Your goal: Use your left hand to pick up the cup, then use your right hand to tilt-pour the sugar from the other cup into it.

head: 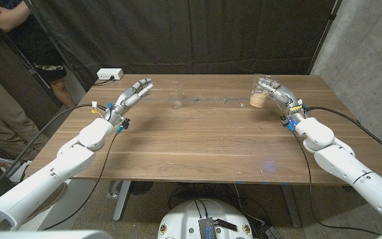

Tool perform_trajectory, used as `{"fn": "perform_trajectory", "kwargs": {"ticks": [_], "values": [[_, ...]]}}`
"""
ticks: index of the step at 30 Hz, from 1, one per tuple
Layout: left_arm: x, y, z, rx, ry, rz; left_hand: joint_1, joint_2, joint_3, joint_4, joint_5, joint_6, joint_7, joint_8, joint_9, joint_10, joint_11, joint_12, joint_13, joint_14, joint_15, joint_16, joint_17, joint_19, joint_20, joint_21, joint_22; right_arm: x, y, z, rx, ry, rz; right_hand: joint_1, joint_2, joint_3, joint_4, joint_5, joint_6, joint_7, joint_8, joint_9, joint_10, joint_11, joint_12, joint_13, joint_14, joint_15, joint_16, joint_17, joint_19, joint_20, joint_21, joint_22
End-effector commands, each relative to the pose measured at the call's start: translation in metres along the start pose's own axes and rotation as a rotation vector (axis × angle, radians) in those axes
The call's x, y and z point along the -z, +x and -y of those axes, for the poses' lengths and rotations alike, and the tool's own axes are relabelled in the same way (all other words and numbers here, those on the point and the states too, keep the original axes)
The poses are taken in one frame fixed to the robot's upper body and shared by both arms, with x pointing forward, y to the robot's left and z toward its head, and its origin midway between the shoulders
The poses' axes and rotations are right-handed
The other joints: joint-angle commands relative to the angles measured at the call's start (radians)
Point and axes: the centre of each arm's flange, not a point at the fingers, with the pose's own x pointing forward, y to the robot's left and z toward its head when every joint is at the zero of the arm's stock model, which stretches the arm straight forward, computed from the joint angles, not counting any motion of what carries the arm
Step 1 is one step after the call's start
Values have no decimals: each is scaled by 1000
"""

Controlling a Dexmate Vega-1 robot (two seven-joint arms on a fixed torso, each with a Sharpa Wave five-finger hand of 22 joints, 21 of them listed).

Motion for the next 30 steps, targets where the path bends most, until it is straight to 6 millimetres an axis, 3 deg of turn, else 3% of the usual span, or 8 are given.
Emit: {"fn": "perform_trajectory", "kwargs": {"ticks": [1,11,30], "values": [[5,-27,-2,-59,12,-7,-15,2,-11,6,16,-23,-3,-8,6,-22,1,-3,1,-20,-61,-1,1,-12,8,-7,1,1,2,1,-33,-19,-11,5,12,1,-1,-2,11,-4,7,5,8,-8,8,5,12,-178,-1,4,-1,-94,-3,4],[16,-35,-12,-75,22,-30,-23,-3,-25,8,39,-81,-7,-30,7,-85,9,-8,-7,-66,-49,-5,-4,-28,9,-12,-1,0,-5,-3,-35,-29,-23,5,13,1,-1,-7,14,-6,7,6,13,-5,15,11,15,-178,-5,9,-1,-94,-4,4],[30,-24,-37,-49,80,-68,-33,-15,-47,9,65,-145,4,-56,8,-159,16,-9,-22,-128,-31,-7,-12,-68,28,-21,-2,-3,-6,-7,-16,-43,-26,3,15,2,-1,-11,18,-4,8,8,11,-6,21,19,19,-178,-9,15,0,-94,-4,4]]}}
